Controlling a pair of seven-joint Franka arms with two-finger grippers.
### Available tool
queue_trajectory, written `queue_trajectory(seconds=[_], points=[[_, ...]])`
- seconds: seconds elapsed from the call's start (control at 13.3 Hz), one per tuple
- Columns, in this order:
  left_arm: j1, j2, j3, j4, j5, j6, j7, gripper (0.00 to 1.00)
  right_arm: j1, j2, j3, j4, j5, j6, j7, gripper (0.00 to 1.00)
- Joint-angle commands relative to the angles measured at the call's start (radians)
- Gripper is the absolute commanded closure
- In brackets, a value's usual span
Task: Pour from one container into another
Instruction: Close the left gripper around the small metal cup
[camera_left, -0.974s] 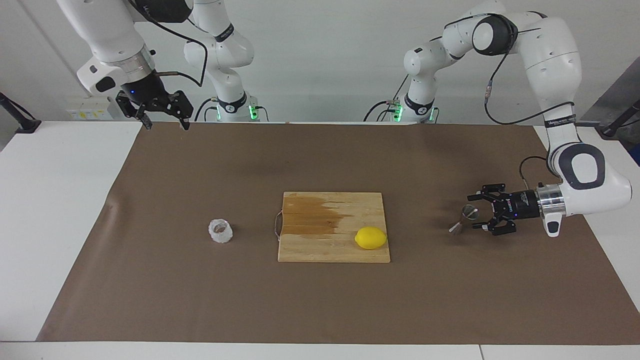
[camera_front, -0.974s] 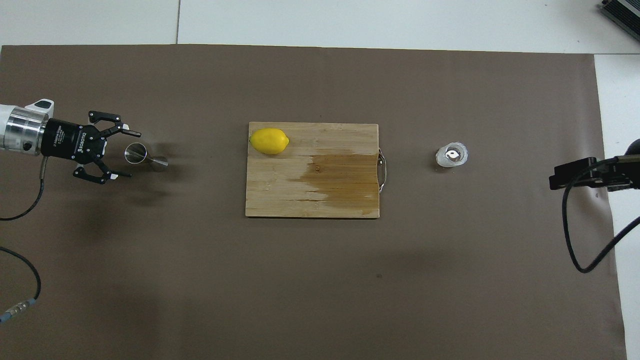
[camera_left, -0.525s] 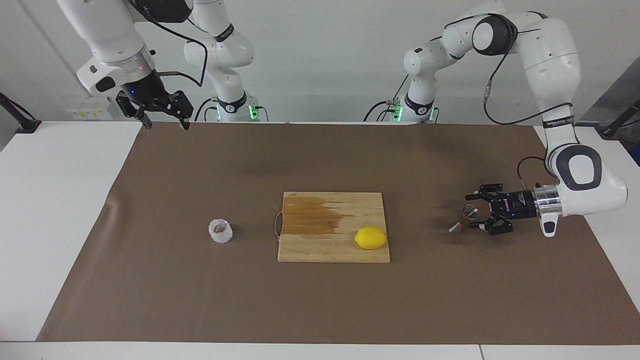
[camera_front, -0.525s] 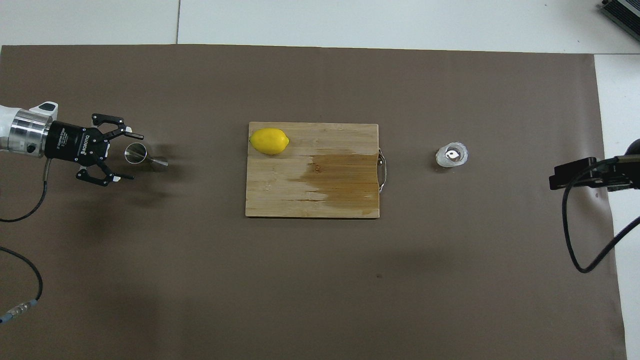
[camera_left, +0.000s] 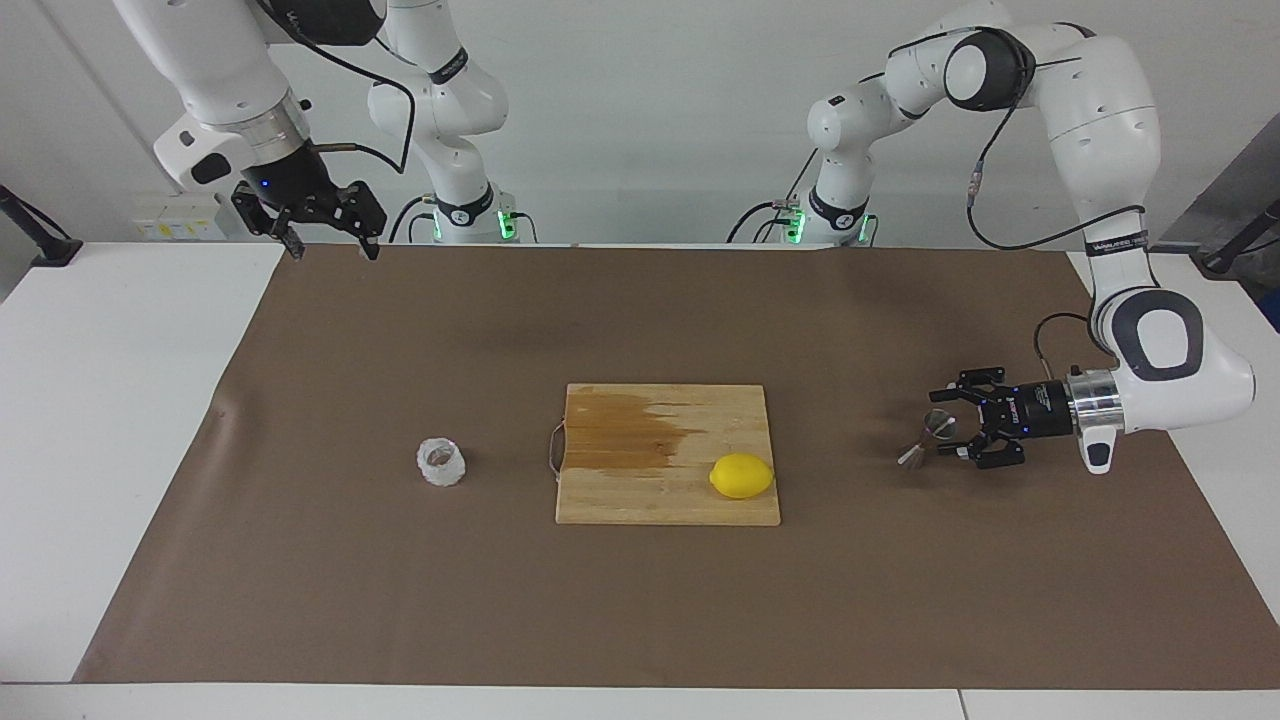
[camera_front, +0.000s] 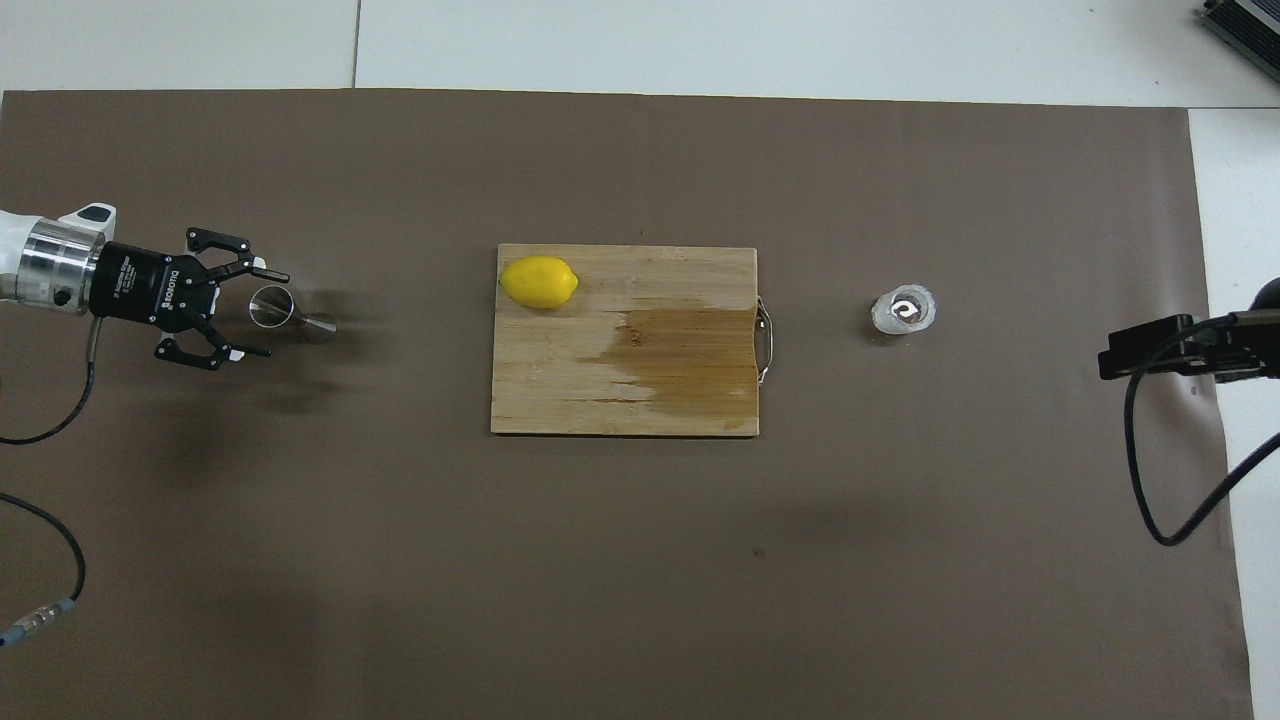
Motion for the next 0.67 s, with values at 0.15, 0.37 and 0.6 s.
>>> queue_trajectory(seconds=[0.15, 0.37, 0.6], points=[[0.006, -0.008, -0.004, -0.017, -0.017, -0.005, 0.01, 0.23, -0.016, -0.006, 0.012, 0.001, 0.009, 0.002, 0.018, 0.0], [0.006, -0.008, -0.004, -0.017, -0.016, -0.004, 0.009, 0.29, -0.016, -0.006, 0.012, 0.0, 0.009, 0.002, 0.018, 0.0], [0.005, -0.008, -0.004, -0.017, -0.016, -0.004, 0.002, 0.45, -0.016, -0.006, 0.012, 0.0, 0.009, 0.002, 0.018, 0.0]])
